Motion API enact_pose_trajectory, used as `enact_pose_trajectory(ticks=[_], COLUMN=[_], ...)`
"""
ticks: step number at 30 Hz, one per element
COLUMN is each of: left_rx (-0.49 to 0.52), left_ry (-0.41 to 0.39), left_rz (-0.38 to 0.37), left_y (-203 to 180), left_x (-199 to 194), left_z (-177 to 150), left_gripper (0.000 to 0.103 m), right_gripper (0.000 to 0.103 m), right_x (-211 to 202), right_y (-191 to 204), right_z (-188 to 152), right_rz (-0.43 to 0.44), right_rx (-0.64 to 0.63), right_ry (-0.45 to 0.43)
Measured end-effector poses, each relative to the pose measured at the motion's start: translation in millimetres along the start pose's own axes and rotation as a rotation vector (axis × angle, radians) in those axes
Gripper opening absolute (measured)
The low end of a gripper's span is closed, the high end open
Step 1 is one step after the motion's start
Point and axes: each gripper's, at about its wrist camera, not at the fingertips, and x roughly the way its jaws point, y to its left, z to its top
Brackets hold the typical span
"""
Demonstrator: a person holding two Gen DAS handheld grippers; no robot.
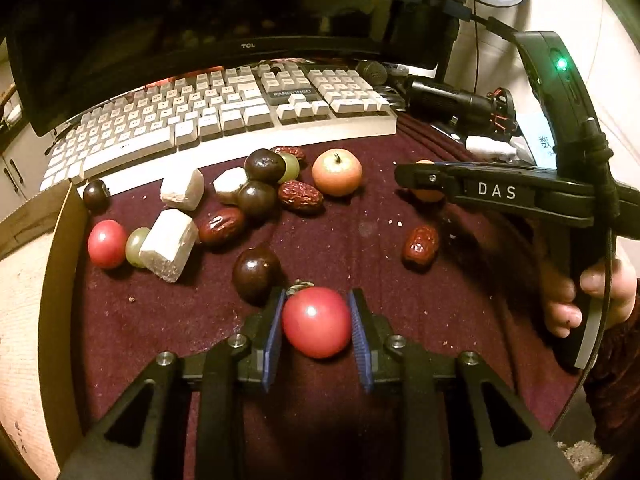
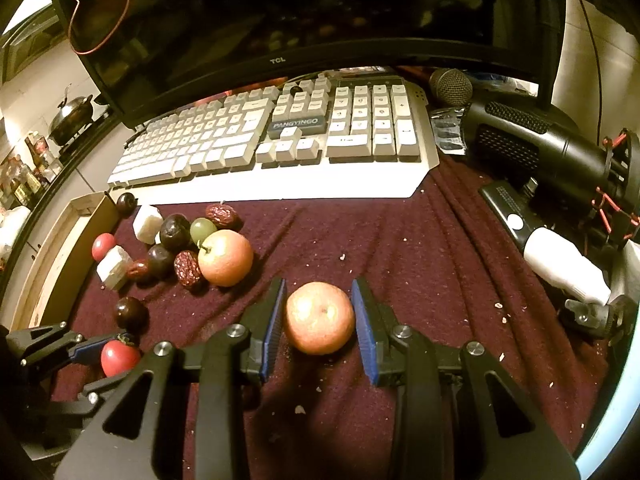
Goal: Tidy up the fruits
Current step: 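Carry tomato and tangerine into the cardboard tray and open both grippers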
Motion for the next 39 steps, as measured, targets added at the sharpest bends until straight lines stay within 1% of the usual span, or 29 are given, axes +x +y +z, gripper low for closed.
enact_pose_trajectory(ticks=[4,6,9,11,15,16,19,22,25,27,32,34,37,39], left_rx=[-0.017,-0.037,-0.073,-0.095,-0.162,-0.179,-0.249,-0.319,-0.380,-0.416,-0.474,-0.483,-0.489,-0.490], left_ry=[-0.007,-0.023,-0.082,-0.143,-0.243,-0.257,-0.283,-0.273,-0.261,-0.241,-0.188,-0.168,-0.136,-0.118], left_rz=[0.010,0.012,0.039,0.062,0.148,0.171,0.272,0.349,0.432,0.468,0.496,0.498,0.508,0.520], left_y=[4,8,15,22,45,52,80,106,132,149,171,176,179,182], left_x=[-8,-22,-51,-77,-126,-133,-154,-159,-162,-161,-150,-147,-144,-141], left_z=[-5,-9,-13,-16,-29,-33,-50,-61,-74,-83,-100,-106,-113,-117], left_gripper=[0.030,0.030,0.030,0.030,0.030,0.030,0.030,0.030,0.030,0.030,0.030,0.030,0.030,0.031], right_gripper=[0.035,0.035,0.035,0.035,0.035,0.035,0.035,0.035,0.035,0.035,0.035,0.035,0.035,0.036], right_x=[-1,-5,-15,-23,-36,-37,-38,-32,-27,-20,-4,2,11,16], right_y=[1,4,15,31,78,86,127,177,216,250,303,317,329,330], right_z=[0,0,0,1,7,7,9,6,0,-8,-26,-33,-43,-48], right_rz=[-0.003,-0.002,0.015,0.039,0.101,0.115,0.173,0.240,0.295,0.322,0.346,0.353,0.343,0.333], right_rx=[0.001,0.000,-0.009,-0.038,-0.119,-0.132,-0.186,-0.246,-0.292,-0.341,-0.416,-0.429,-0.439,-0.436], right_ry=[-0.002,-0.007,-0.022,-0.037,-0.059,-0.060,-0.058,-0.047,-0.031,-0.011,0.041,0.066,0.099,0.122])
